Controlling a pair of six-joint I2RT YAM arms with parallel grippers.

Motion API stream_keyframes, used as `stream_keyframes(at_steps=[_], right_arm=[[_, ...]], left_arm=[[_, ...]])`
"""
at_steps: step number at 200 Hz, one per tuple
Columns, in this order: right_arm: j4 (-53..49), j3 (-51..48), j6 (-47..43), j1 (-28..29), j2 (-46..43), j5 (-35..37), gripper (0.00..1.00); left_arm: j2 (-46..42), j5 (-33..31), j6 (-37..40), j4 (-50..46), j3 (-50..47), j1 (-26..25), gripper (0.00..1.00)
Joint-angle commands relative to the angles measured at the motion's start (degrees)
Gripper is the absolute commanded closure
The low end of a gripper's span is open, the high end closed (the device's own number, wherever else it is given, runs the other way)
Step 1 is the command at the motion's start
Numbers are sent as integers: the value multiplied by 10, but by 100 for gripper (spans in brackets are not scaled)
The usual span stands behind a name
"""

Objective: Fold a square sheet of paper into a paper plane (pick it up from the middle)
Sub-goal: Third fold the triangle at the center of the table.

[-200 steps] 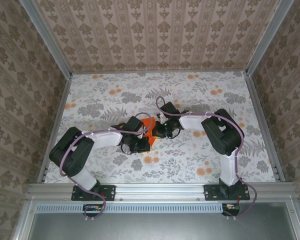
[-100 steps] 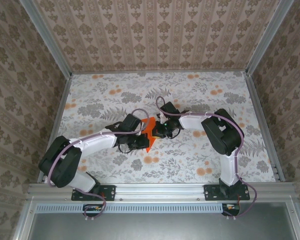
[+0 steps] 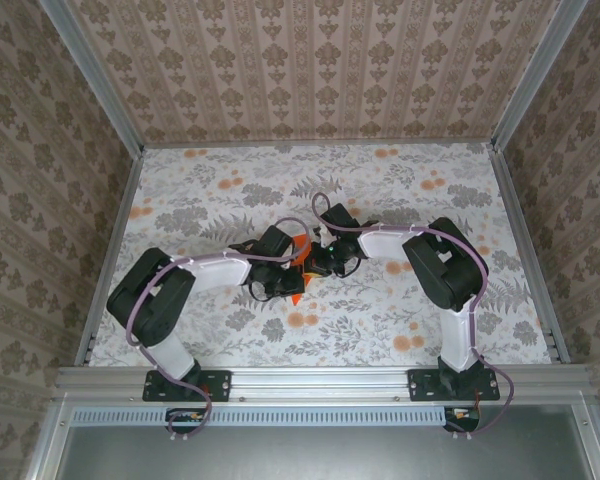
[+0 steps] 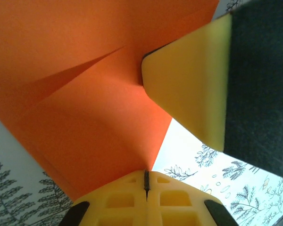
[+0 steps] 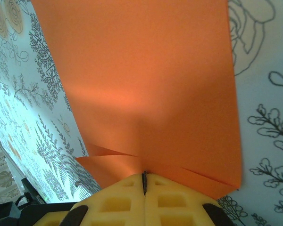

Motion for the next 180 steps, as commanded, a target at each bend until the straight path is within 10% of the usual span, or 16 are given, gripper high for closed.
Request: stream_keyframes(at_steps=[1, 180], right_arm=[[-39, -21, 12, -2, 25, 50, 97], [-66, -21, 27, -4, 29, 77, 98]], left_arm=[[7, 3, -10, 7, 4, -2, 100], [-125, -5, -31, -41, -75, -33, 100]])
